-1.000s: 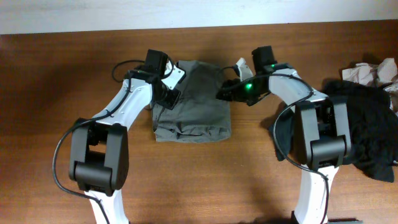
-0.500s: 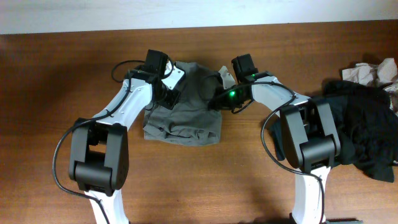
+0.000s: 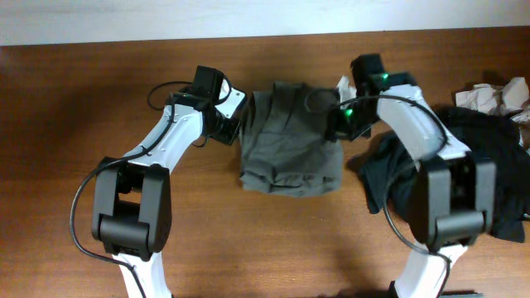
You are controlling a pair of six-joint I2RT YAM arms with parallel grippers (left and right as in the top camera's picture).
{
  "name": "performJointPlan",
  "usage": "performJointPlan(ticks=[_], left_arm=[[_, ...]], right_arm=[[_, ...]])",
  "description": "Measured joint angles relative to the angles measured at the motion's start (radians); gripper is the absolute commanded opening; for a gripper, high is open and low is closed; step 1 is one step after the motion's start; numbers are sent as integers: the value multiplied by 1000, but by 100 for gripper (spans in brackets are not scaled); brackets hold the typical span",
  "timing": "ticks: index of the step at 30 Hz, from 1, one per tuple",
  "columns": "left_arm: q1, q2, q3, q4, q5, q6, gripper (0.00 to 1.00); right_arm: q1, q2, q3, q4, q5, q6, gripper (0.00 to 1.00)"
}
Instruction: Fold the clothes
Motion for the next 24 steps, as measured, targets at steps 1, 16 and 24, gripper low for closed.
performJointPlan(ticks=[1,16,24], left_arm=[[0,0,0,0,14,-3,38],[0,0,0,25,259,-111,26],[31,0,0,68,382,-325,17]], right_arm=[[7,-11,13,-4,5,-2,4],[241,-39,56,35,189,2,5],[205,-39,56,31,212,27,4]])
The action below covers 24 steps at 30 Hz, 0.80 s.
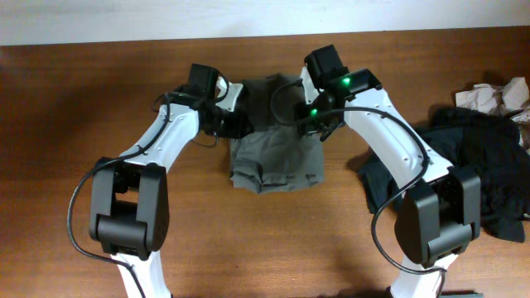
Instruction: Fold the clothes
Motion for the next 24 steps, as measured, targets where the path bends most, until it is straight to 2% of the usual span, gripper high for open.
performJointPlan(ticks=[4,9,18,24], left_arm=[[-6,0,0,43,58,-113,13],[-67,0,-8,146,81,-226,13],[-166,0,-176,393,22,-423,14],[-164,36,-218,421,-6,-487,14]], right_arm=[[-4,0,0,-3,6,1,5],[-4,0,0,-3,7,2,4],[-4,1,0,-16,7,3,4],[-4,5,0,-39,12,4,4]])
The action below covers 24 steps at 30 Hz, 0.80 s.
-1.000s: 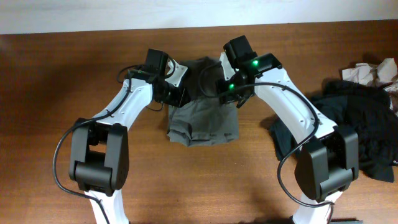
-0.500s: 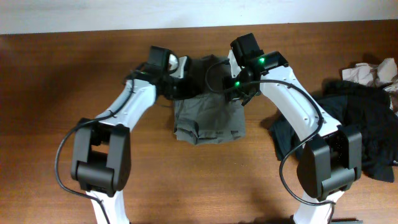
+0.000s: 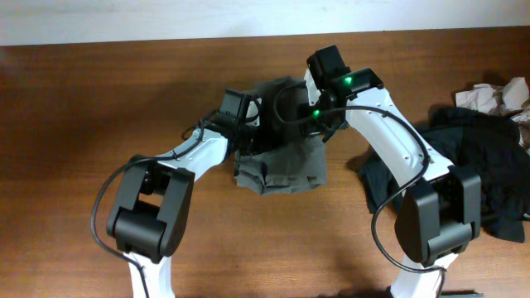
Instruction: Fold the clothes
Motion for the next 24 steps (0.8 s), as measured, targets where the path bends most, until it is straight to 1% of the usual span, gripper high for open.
performJointPlan(ticks=[9,13,18,24], left_arm=[[0,36,-6,89,39,-6,14],[0,38,-6,94,41,-6,14],[2,38,-6,95,41,-6,13],[9,42,-6,71,40,5,13]], right_arm=[[0,4,0,2,2,0,4],[10,4,0,96,-88,0,4],[75,13,-1,185,-121,2,5],[110,51,1,213,-120,4,4]])
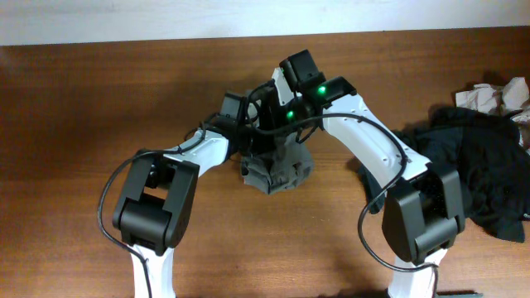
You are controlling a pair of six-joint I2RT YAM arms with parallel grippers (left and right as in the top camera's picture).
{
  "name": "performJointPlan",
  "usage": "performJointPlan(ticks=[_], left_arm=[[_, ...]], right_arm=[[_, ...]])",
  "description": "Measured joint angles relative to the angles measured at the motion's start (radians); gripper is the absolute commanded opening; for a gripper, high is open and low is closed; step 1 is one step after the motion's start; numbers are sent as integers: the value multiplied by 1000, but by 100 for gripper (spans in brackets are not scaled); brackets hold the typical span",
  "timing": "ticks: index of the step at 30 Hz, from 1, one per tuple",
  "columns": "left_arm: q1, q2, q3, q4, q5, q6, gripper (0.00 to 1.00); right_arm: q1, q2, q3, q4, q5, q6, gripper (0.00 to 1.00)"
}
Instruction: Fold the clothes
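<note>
A grey-green garment [278, 172] lies bunched into a narrow heap at the table's middle. Its far part is lifted and hidden under both wrists. My left gripper [251, 141] comes in from the left at the garment's upper left edge. My right gripper [280, 131] reaches over from the right and sits almost against the left one, above the garment's top. Both wrists cover their fingers, but the cloth is gathered up to them, so each appears shut on a fold of the garment.
A pile of dark clothes [472, 174] sprawls at the right side of the wooden table [83, 124], partly under the right arm's base. Crumpled pale cloth [497, 95] lies at the far right. A white wall edge runs along the back.
My right gripper has moved left, closing on the left gripper. The grey-green garment has been drawn in from a wide patch to a narrow bunched heap.
First the garment lay spread, with a gripper at each upper side edge. The right gripper then stood further left with the cloth narrower. The left gripper then stood further right over the cloth. Now both meet above a bunched heap.
</note>
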Motion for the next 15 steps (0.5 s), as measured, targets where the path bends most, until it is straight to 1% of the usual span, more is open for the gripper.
performJointPlan(ticks=[9,12,15], left_arm=[[16,0,2,-53,17,30,14],[35,-6,4,-100,32,66,14],[56,-29,3,-166,18,106,14]], right_arm=[[2,29,7,2,-22,15,4],[7,35,7,3,-30,14,4],[16,45,7,3,-41,15,4]])
